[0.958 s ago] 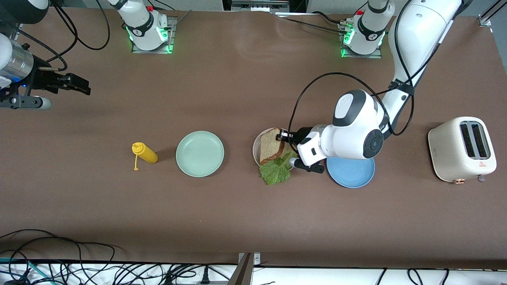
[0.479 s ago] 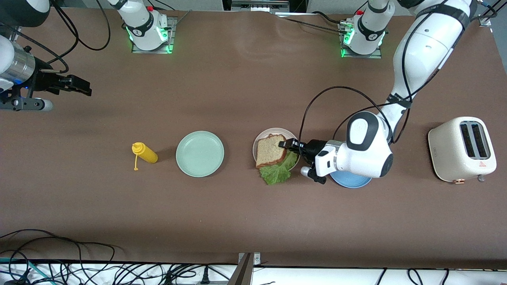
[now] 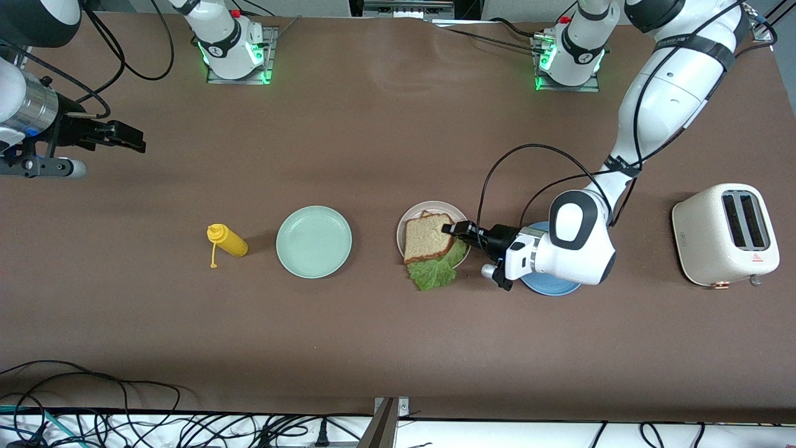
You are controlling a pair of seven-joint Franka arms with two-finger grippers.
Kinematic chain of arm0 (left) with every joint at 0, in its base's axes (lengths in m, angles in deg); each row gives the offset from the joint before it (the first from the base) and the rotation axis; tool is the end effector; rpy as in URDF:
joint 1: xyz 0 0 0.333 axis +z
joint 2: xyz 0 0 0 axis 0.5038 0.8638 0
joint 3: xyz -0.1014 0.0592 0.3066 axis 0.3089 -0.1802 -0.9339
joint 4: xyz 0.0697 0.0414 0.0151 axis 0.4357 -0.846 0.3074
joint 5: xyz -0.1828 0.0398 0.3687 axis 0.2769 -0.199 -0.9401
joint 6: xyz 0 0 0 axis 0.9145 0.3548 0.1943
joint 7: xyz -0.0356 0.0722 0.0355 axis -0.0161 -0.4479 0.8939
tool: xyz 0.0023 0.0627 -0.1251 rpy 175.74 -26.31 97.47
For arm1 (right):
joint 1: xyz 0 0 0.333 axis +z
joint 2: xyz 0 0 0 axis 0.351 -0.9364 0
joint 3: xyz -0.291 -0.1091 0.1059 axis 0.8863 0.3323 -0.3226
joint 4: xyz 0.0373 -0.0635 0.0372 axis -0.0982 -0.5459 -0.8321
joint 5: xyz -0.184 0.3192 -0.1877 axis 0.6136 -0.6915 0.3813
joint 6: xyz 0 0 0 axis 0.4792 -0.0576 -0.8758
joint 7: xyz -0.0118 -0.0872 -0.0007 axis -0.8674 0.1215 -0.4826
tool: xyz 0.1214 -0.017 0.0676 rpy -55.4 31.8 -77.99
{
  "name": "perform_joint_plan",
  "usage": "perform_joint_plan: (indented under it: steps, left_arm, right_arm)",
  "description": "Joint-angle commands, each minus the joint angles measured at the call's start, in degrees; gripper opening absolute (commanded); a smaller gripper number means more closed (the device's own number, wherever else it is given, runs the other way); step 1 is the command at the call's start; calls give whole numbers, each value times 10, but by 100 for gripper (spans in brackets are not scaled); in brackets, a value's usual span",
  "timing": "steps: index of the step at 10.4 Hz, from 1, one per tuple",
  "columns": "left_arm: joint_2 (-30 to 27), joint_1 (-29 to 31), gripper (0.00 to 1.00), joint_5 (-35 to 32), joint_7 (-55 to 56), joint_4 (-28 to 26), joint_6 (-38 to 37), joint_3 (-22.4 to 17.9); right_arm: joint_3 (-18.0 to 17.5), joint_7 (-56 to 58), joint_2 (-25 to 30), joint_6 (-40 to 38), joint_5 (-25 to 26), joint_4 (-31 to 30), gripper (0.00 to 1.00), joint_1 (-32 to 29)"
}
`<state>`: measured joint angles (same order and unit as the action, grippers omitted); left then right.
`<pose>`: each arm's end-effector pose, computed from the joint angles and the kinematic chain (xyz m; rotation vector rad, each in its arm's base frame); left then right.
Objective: Make sandwich on beige plate with both arms
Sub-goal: 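Lay the toast slice onto the lettuce with the left gripper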
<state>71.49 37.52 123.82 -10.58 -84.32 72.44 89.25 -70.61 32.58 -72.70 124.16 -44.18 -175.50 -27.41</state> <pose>0.6534 -0.2858 0.1804 2.0394 -0.3297 -0.3158 0.5639 0.0201 0.5304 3.1162 -0.0440 -0.2915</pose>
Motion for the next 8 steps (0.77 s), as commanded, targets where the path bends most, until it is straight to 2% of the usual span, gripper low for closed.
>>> perform_joint_plan:
  steps: [1, 2, 3, 8]
  left_arm:
    - [3, 13, 0, 21, -53, -20, -7, -1]
    - [10, 13, 15, 23, -53, -20, -7, -1]
    - [11, 13, 99, 26, -46, -20, -7, -1]
    - [-16, 42, 100, -26, -20, -19, -28, -11]
  right_arm:
    - [-1, -7, -5, -6, 5, 15, 100, 4]
    - [-2, -7, -6, -5, 5, 14, 100, 4]
    - [-2, -7, -9, -4, 5, 15, 100, 4]
    - [-2, -8, -12, 6, 5, 16, 100, 3]
